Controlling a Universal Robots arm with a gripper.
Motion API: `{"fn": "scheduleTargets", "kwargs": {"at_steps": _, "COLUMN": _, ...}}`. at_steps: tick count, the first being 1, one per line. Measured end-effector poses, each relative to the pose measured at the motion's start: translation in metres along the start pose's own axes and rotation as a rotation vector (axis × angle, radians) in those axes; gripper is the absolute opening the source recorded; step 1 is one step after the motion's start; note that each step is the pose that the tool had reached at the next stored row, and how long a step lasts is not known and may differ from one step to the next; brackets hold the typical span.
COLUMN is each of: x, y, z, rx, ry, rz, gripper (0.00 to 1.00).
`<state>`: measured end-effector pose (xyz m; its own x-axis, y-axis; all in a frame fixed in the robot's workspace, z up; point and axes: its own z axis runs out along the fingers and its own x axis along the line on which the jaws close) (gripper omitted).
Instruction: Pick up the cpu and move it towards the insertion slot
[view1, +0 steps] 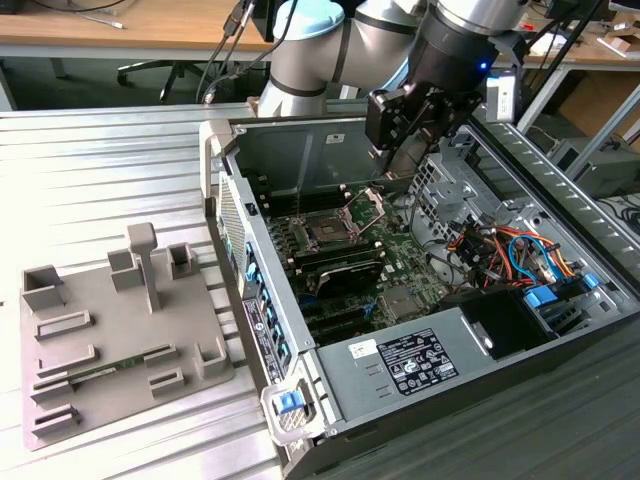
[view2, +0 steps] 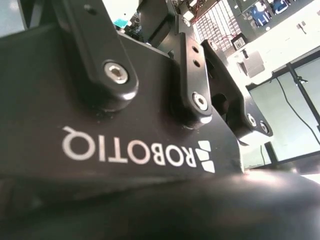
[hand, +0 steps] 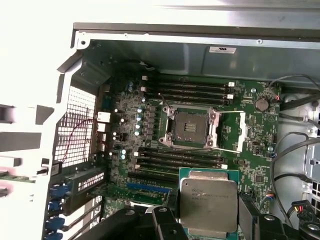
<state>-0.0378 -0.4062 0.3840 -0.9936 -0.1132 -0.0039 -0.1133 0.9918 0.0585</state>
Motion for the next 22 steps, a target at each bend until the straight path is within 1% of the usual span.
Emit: {"fn": "scheduleTargets", "kwargs": {"at_steps": 22, "x": 0.0086, "y": 0.0031, "z": 0.0006, "rx": 0.0000, "ry": 0.0000, "rz": 0.000, "gripper": 0.55}}
